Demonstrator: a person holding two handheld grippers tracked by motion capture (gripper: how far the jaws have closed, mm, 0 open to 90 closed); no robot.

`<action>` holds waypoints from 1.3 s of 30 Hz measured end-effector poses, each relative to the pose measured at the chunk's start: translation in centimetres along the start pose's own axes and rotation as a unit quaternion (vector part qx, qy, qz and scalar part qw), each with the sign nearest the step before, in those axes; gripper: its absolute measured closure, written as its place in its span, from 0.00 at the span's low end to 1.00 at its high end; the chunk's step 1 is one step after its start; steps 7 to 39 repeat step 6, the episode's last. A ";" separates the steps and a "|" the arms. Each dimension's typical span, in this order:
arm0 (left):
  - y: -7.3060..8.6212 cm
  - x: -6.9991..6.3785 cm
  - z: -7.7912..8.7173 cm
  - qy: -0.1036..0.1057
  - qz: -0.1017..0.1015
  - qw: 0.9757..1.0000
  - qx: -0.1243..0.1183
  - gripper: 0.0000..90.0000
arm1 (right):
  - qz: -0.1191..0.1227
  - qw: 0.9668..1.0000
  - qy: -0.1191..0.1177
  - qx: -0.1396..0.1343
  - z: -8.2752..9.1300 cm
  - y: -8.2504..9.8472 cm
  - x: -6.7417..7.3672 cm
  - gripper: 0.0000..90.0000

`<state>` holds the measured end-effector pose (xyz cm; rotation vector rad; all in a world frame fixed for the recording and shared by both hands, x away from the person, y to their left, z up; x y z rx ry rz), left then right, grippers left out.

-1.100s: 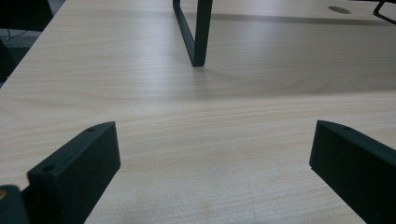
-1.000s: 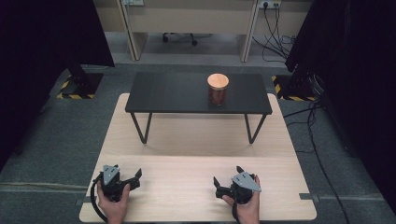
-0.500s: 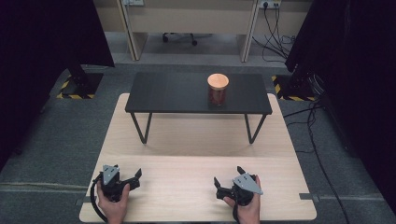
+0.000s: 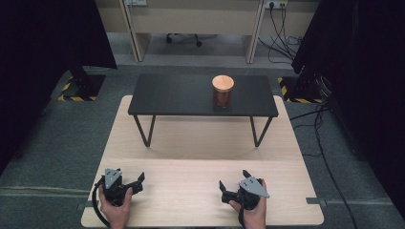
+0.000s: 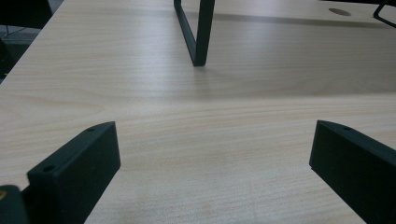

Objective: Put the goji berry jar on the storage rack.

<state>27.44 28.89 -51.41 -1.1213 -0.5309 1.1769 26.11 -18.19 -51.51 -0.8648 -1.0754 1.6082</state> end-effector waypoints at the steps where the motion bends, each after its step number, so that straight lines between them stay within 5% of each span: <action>1: 0.0 0.0 0.0 0.000 0.000 1.000 0.000 0.01 | -0.001 1.000 0.000 0.000 0.0 0.0 0.0 0.02; 39: 0.0 0.0 0.0 0.000 0.000 1.000 0.000 0.01 | -0.001 1.000 -0.002 0.000 0.0 0.0 -0.1 0.01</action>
Point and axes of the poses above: each handheld gripper's, and its own axes: z roughly backward along the jaws, y roughly out of its underside, x roughly to its left, the point moved 8 cm from there along -z, roughly forward along the jaws, and after that the axes turned 11 degrees about y, right-handed, at the moved point
